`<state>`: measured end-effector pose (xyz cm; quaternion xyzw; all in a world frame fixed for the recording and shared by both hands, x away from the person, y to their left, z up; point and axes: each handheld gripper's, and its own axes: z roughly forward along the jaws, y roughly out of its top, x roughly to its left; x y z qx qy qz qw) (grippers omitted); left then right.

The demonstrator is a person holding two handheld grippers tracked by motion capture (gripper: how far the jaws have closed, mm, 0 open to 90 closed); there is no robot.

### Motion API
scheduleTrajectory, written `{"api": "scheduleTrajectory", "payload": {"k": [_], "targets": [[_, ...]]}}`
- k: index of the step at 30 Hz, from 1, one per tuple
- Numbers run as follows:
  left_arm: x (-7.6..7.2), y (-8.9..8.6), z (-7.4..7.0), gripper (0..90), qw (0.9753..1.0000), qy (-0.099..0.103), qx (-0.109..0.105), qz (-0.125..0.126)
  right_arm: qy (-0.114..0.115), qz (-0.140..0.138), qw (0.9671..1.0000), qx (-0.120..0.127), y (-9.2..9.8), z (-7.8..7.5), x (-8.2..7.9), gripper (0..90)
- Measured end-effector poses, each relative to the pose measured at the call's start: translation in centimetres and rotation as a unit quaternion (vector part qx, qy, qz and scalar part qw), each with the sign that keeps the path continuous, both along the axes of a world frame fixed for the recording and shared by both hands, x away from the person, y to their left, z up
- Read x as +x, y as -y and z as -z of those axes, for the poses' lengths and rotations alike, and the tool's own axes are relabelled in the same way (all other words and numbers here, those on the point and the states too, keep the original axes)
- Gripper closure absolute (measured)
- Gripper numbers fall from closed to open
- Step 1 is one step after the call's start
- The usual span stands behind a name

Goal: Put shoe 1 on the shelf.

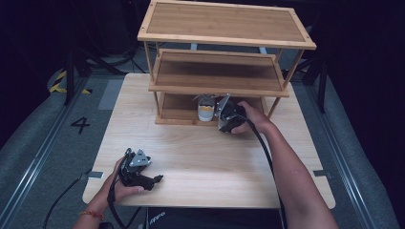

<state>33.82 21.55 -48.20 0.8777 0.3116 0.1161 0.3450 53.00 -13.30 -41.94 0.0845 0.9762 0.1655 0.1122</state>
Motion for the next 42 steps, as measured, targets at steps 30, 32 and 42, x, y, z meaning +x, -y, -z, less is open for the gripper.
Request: {"api": "scheduleTrajectory", "payload": {"k": [30, 32, 42], "targets": [[-0.1, 0.1, 0.0, 13.8, 1.0, -0.001, -0.002, -0.004, 0.064, 0.112, 0.9764, 0.173, 6.0, -2.6, -3.9, 34.5], [-0.1, 0.1, 0.0, 13.8, 1.0, -0.001, -0.003, -0.004, 0.055, 0.127, 0.973, 0.184, 6.6, -1.8, -4.2, 32.6], [-0.1, 0.1, 0.1, 13.8, 1.0, -0.001, -0.005, -0.006, 0.009, 0.177, 0.9637, 0.2, 6.7, 2.0, -3.1, 23.9]]}}
